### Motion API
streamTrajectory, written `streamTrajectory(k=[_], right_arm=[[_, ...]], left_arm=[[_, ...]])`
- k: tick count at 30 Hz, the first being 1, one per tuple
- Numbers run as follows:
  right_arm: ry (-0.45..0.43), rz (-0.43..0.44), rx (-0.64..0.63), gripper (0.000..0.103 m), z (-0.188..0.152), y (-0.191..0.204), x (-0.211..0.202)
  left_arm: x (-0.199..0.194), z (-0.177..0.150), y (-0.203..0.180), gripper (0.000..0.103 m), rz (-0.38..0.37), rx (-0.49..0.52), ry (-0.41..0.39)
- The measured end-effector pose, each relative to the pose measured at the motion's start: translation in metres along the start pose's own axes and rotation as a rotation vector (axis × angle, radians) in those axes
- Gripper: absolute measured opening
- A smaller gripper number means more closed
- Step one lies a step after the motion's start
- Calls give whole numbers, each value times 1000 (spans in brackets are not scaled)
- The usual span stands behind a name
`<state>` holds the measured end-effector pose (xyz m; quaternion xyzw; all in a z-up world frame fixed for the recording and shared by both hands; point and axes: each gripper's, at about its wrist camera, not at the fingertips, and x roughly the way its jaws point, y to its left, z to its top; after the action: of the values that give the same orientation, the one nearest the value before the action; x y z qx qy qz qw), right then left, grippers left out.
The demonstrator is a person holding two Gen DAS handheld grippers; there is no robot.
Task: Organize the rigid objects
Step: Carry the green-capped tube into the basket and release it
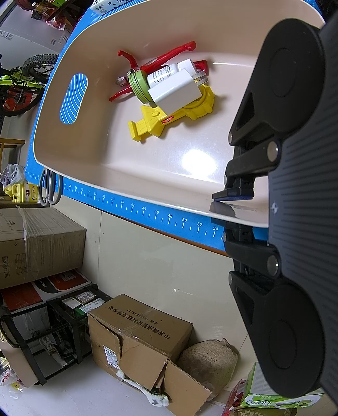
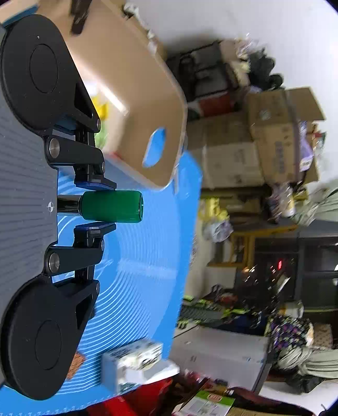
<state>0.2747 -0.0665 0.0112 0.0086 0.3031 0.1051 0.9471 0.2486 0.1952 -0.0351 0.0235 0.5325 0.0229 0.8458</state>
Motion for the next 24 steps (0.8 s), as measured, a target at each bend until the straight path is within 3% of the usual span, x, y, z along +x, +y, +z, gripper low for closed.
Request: streamTrajectory(k=[13,24], right_arm=[[-43,136,-87,34,26,69,4],[177,77,-174,34,9,105,49]], left_arm=[[0,0,-1,13,0,1,0],[0,0,-2,13,-1,2,0]])
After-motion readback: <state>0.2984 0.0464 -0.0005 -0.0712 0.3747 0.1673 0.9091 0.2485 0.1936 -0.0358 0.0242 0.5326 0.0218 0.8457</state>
